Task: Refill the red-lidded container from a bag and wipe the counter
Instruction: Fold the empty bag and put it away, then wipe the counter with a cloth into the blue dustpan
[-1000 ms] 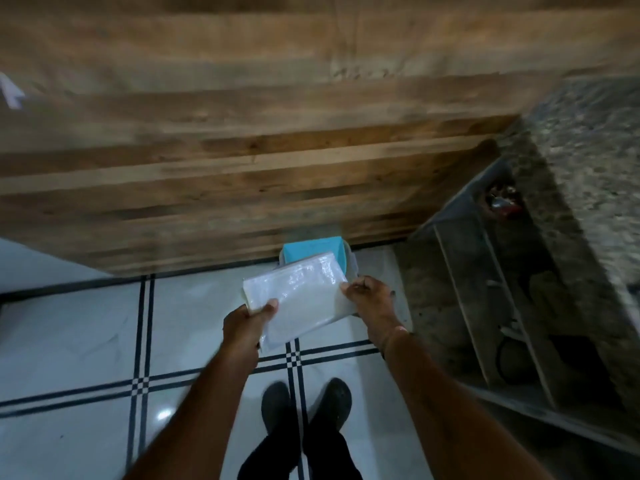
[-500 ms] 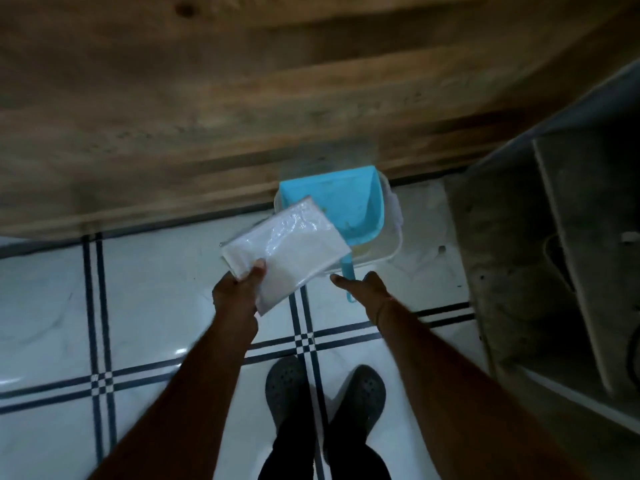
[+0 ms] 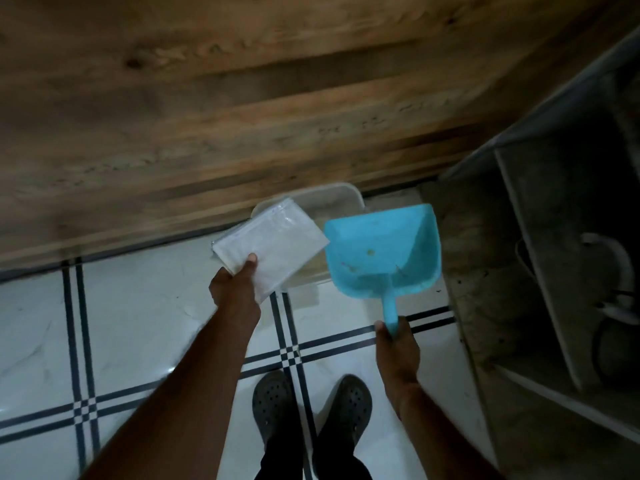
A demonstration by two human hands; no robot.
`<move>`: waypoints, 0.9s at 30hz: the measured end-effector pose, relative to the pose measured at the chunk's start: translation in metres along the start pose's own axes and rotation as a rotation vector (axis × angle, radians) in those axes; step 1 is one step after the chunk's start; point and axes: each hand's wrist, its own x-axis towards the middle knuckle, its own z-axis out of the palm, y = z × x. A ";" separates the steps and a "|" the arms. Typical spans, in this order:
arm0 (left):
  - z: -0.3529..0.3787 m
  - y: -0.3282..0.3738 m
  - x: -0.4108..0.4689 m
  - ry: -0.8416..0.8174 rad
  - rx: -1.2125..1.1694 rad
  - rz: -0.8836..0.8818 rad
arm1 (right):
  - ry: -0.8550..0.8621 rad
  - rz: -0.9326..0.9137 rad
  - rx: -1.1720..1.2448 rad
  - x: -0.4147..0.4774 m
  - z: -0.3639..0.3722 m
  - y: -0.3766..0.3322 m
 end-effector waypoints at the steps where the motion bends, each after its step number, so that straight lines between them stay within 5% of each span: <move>1: 0.009 0.000 0.003 0.012 0.012 0.023 | 0.034 0.000 -0.003 -0.005 -0.011 0.006; 9: 0.079 -0.044 0.056 -0.025 0.336 0.167 | 0.110 0.020 0.044 0.001 -0.019 0.063; 12: 0.096 -0.063 0.076 -0.174 0.341 0.085 | 0.074 -0.016 0.095 0.007 -0.013 0.072; 16: 0.095 -0.074 0.085 -0.164 0.375 -0.017 | 0.010 -0.062 0.156 0.010 -0.014 0.078; 21: 0.074 -0.040 0.030 -0.166 0.508 0.059 | -0.022 -0.064 0.127 -0.010 -0.032 0.055; 27: 0.022 0.046 -0.136 -0.244 0.805 0.436 | -0.034 0.044 0.188 -0.084 -0.108 -0.003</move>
